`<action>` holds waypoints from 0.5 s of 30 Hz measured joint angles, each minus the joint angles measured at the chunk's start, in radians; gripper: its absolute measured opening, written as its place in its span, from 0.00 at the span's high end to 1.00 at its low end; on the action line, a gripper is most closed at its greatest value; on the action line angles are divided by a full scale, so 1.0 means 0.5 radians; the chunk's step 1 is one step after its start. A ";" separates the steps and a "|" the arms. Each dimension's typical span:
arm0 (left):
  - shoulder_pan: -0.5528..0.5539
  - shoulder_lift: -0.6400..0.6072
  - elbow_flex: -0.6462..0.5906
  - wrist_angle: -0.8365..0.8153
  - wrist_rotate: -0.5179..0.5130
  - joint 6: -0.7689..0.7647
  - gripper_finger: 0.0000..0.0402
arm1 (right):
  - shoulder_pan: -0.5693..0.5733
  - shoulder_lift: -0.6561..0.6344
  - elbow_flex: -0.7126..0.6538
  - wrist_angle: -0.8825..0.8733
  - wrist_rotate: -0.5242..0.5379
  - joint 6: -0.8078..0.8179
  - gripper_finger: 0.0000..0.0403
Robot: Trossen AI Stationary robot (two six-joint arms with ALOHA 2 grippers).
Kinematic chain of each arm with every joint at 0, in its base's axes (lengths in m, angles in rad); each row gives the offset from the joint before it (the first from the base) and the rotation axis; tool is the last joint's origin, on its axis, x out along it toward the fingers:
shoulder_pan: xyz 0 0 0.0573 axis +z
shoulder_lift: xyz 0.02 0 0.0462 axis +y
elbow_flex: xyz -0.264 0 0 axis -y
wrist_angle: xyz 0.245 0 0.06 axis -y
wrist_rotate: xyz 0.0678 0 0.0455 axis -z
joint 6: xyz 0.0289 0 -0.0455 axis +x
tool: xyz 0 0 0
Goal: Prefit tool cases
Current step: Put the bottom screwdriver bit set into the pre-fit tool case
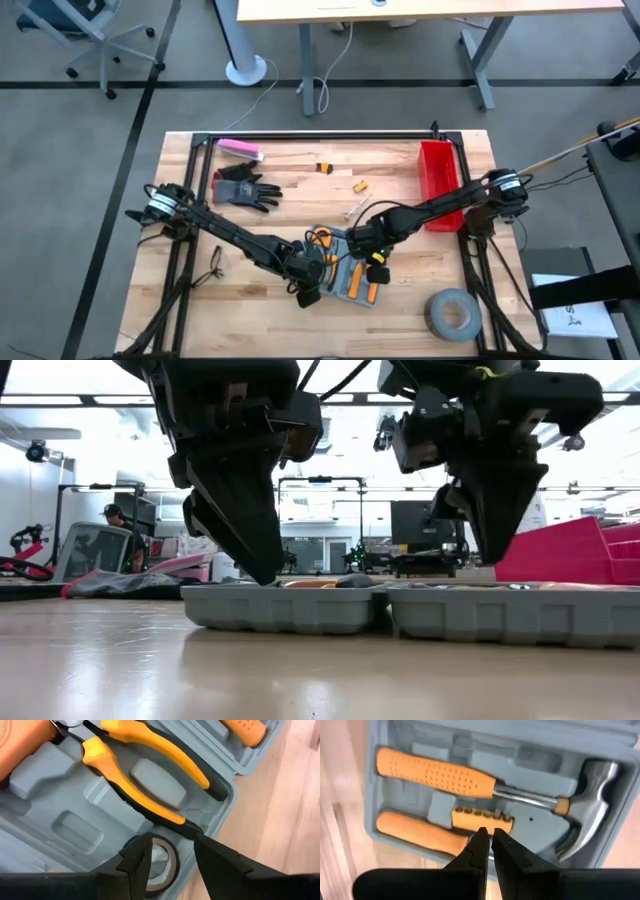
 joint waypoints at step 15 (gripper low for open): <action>0.011 -0.001 0.000 0.000 -0.010 -0.005 0.62 | 0.057 0.007 0.072 -0.046 -0.036 0.059 0.98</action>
